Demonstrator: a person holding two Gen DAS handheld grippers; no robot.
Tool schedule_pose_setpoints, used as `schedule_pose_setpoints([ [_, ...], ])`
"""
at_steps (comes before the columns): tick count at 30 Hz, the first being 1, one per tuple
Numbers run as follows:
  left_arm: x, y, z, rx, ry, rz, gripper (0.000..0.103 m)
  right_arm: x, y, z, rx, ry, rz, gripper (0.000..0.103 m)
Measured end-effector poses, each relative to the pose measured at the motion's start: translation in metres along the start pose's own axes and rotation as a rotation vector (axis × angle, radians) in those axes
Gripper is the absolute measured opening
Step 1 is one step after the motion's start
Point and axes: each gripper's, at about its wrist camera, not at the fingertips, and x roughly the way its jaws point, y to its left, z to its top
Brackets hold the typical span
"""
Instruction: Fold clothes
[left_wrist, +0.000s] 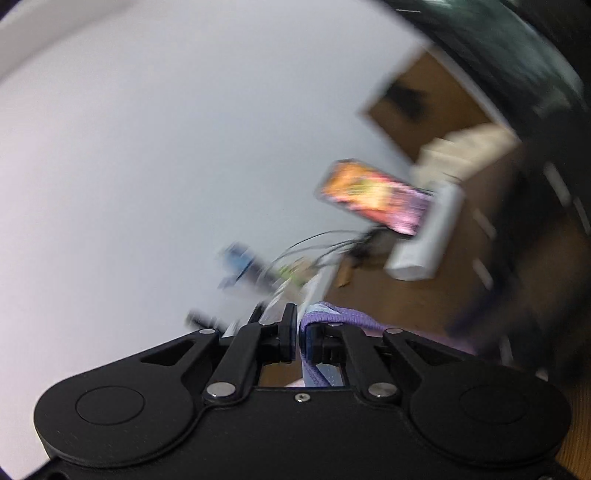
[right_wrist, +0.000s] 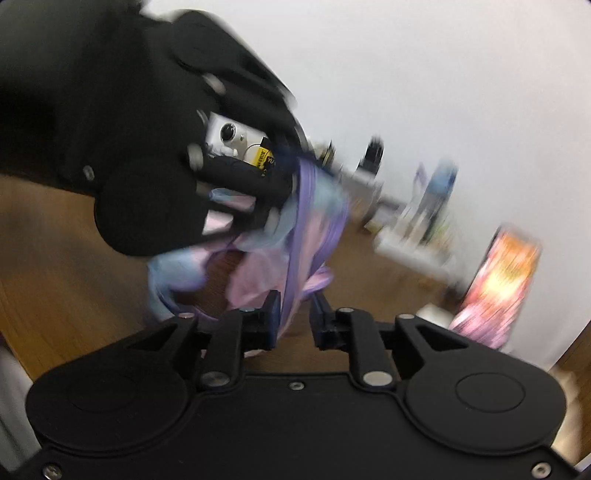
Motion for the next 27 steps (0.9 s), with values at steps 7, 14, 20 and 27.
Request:
schedule_pose_setpoints([
  [7,-0.032,0.048,-0.02,-0.228,0.154,0.232,0.005,0.043,0.016,0.01,0.003,0.04,-0.006,0.022],
  [14,-0.065,0.05,-0.081,-0.474,0.428,0.295,0.005,0.017,0.037,0.02,-0.245,-0.025,-0.086,0.022],
  [20,-0.086,0.027,-0.107,-0.442,0.502,0.245,0.007,0.026,0.025,0.025,-0.179,0.145,0.291,0.008],
  [27,-0.088,-0.002,-0.096,-0.199,0.386,0.205,0.059,0.055,0.002,0.039,-0.097,0.274,0.469,0.008],
])
